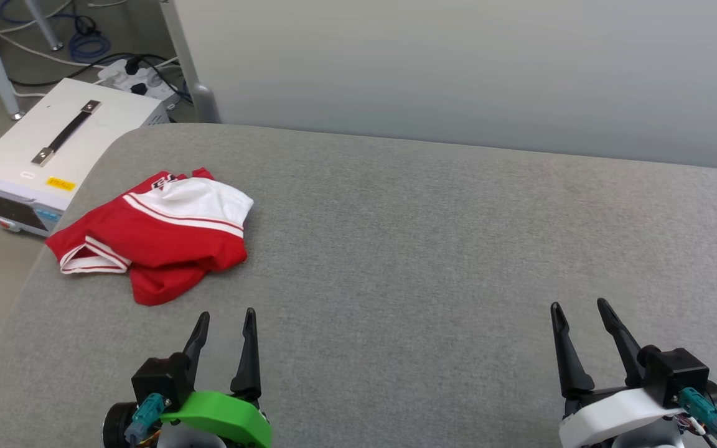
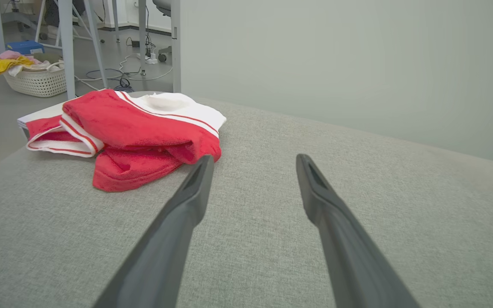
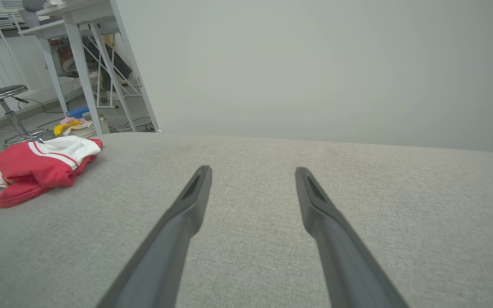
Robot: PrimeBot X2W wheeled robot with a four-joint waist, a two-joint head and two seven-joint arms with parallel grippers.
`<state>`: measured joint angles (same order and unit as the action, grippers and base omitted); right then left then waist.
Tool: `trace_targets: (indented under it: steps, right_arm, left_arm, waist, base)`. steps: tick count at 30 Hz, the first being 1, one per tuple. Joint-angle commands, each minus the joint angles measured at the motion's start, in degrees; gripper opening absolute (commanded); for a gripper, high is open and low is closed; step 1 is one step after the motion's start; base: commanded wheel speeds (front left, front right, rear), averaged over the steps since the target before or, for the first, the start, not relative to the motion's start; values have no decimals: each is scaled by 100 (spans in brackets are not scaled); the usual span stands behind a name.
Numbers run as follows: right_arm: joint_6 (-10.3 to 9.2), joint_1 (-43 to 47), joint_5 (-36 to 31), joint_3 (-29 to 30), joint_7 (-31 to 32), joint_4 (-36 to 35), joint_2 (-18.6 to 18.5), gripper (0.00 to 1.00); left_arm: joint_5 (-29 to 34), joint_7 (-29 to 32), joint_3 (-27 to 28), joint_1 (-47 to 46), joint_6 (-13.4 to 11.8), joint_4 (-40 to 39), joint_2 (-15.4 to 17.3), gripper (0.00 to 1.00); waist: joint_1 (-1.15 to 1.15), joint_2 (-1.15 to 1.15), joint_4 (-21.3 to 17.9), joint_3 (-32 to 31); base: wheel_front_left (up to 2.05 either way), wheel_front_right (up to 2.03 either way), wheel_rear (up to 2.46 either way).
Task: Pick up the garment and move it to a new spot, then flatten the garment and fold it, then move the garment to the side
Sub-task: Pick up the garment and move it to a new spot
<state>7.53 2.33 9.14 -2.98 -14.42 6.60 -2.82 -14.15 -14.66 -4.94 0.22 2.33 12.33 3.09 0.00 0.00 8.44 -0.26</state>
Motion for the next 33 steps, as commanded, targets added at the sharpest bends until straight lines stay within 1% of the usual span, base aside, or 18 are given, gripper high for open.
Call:
trace_targets:
  steps: [1,23,29,33]
  right_arm:
    - [-4,74,-26,-21,-58,23,-6,100]
    - [-4,78,40,-243,-58,-51,-6,100]
    - [-4,64,26,-294,-58,-9,-6,100]
    - [-4,68,50,-320,-58,8,-6,100]
  left_arm:
    - [-51,-34,10,45,25,11,-22,100]
    - [18,-34,-11,54,85,-30,-22,100]
    - [32,-34,-89,71,112,-21,-22,100]
    - [45,-34,-93,92,128,-33,-22,100]
  waist:
    - [0,0,294,-14]
    - [0,0,1577,46]
    - [0,0,1848,30]
    - [0,0,1865,17]
  base:
    - [0,0,0]
    - [0,0,0]
    - [0,0,0]
    - [0,0,0]
